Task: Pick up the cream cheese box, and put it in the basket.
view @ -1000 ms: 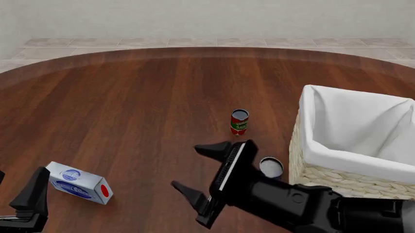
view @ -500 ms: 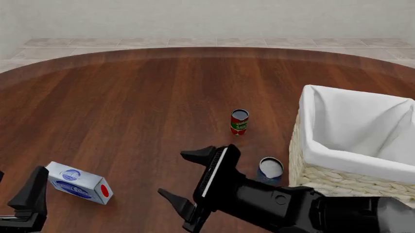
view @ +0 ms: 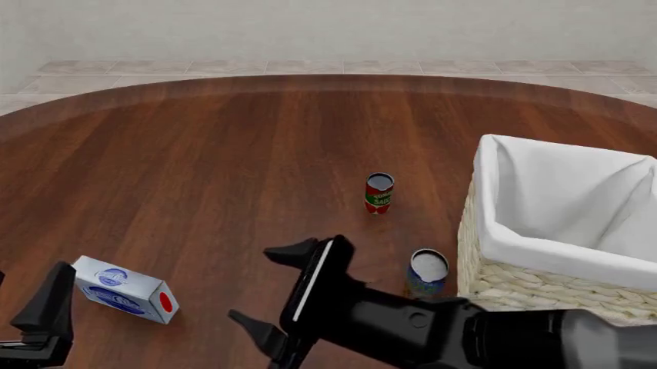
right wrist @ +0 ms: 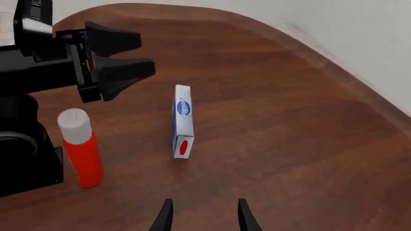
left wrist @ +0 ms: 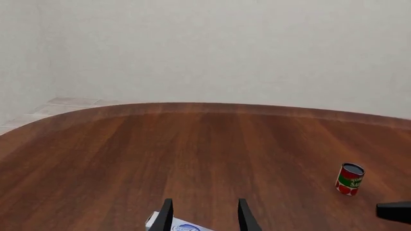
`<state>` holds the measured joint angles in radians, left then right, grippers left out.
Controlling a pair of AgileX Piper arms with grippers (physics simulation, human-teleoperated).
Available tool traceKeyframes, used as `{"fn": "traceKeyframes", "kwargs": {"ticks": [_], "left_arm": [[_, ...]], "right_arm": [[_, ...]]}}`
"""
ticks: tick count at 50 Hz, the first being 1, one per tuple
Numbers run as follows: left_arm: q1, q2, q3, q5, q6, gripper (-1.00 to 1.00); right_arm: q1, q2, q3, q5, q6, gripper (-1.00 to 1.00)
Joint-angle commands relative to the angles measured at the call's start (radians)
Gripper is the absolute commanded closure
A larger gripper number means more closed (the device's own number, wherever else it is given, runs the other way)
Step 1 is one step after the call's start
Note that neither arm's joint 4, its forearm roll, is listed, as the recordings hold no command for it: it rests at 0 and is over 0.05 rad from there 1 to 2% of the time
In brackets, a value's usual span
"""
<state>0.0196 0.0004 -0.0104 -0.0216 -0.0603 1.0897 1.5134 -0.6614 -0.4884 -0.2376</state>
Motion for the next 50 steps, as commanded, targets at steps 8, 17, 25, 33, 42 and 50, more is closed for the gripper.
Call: {"fn": "traceKeyframes", "kwargs": {"ticks": [8,17,25,33,42,50], "left_arm": [[0.002,0.000,0.000,-0.002,-0.008,-1.00],[0.003,0.000,0.000,-0.003,-0.012,-1.00],[0.003,0.000,0.001,-0.003,-0.014,-1.00],[0.002,0.000,0.001,-0.001,-0.015,-1.00],[0.002,0.000,0.001,0.000,-0.015,-1.00],[0.001,0.000,0.001,0.000,-0.015,-1.00]], "right_arm": [[0.025,0.044,-0.043,0.004,0.010,-1.00],[0.041,0.062,-0.066,0.008,0.015,-1.00],[0.050,0.079,-0.077,0.007,0.022,-1.00],[0.056,0.098,-0.088,0.007,0.023,-1.00],[0.063,0.119,-0.105,0.009,0.026,-1.00],[0.067,0.130,-0.124,0.015,0.027,-1.00]]}}
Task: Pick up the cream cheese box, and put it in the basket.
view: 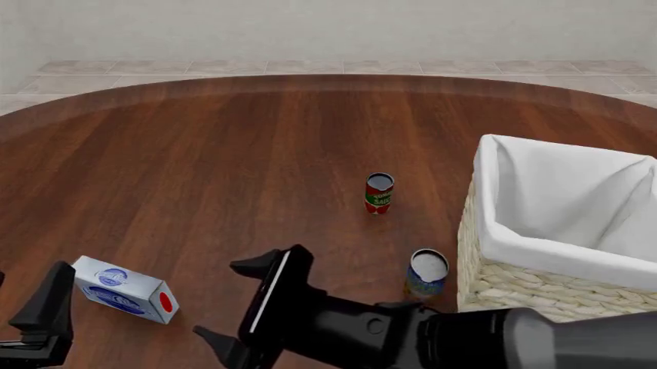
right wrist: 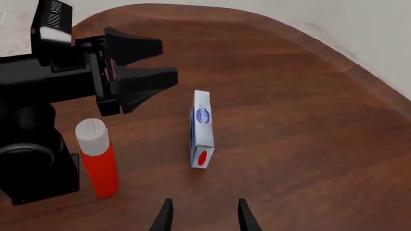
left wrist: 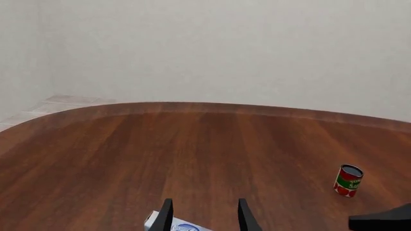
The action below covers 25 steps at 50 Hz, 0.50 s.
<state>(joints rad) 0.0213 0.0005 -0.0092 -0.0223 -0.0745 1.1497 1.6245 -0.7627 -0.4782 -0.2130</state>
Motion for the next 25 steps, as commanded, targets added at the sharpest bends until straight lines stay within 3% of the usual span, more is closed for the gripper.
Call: {"fn": "traceKeyframes", "kwargs": {"ticks": [1,25], "left_arm": [[0.000,0.000,0.000,0.000,-0.001,-1.00],[0.005,0.000,-0.001,-0.005,-0.011,-1.00]], "right_arm": [[0.010,0.021,-0.027,0.006,0.001,-1.00],[0.016,0.087,-0.091,0.018,-0.002,-1.00]]}}
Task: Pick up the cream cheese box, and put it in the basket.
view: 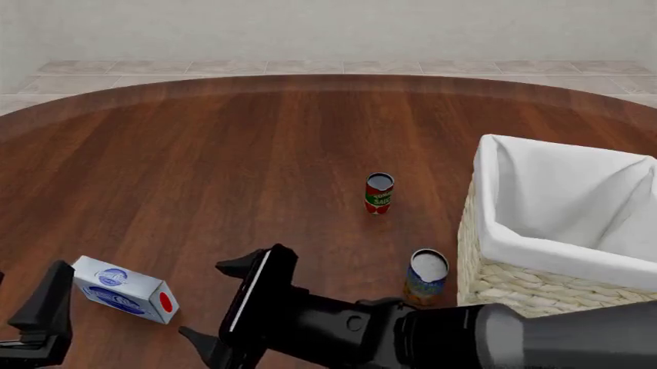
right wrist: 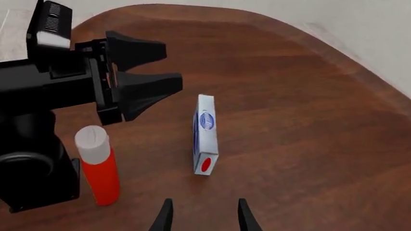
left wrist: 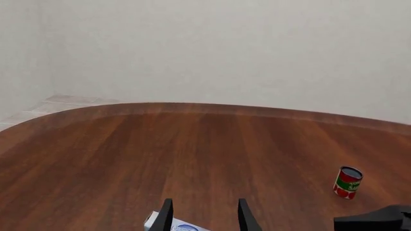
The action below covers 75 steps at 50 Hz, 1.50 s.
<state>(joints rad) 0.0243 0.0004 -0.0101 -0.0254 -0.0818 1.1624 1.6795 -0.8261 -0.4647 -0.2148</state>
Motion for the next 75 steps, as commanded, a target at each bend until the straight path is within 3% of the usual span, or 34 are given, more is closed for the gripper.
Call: {"fn": "traceKeyframes", "kwargs": {"ticks": [1,75], "left_arm": [[0.002,0.000,0.000,-0.002,-0.004,-1.00],[0.009,0.000,0.002,-0.010,-0.035,-1.00]], "right_arm": [[0.004,0.032,-0.027,0.004,0.000,-1.00],[-0.004,0.233,-0.225,0.046,-0.006,-1.00]]}}
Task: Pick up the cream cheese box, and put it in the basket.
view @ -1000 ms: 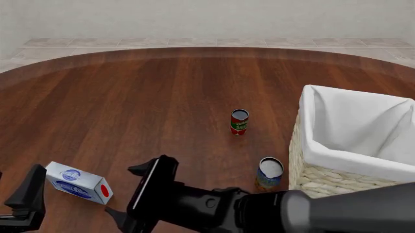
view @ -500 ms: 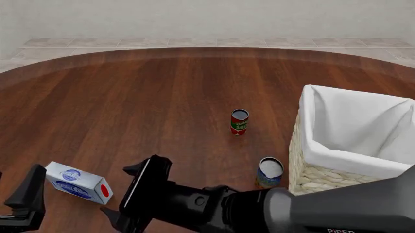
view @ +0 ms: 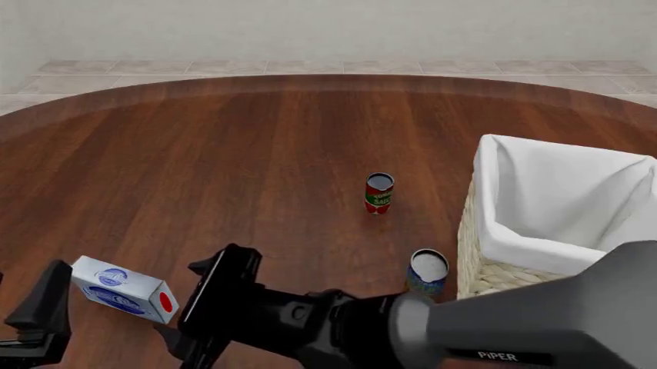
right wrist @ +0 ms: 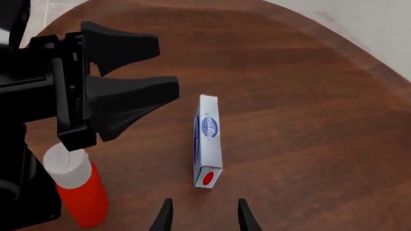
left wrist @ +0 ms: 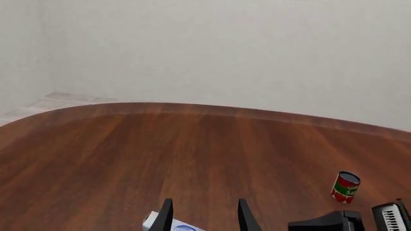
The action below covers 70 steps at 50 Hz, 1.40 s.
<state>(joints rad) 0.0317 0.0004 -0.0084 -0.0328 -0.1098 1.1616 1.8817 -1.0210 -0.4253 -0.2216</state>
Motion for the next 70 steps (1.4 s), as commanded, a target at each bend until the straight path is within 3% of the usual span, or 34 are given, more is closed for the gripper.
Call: {"fn": "traceKeyframes", "kwargs": {"ticks": [1,70], "left_arm": [[0.002,0.000,0.000,-0.002,-0.007,-1.00],[0.011,0.000,0.000,-0.009,-0.029,-1.00]], "right_arm": [[-0.004,0.031,-0.031,0.007,0.001,-1.00],[-0.003,0.173,-0.176,0.055,-0.004,-1.00]]}}
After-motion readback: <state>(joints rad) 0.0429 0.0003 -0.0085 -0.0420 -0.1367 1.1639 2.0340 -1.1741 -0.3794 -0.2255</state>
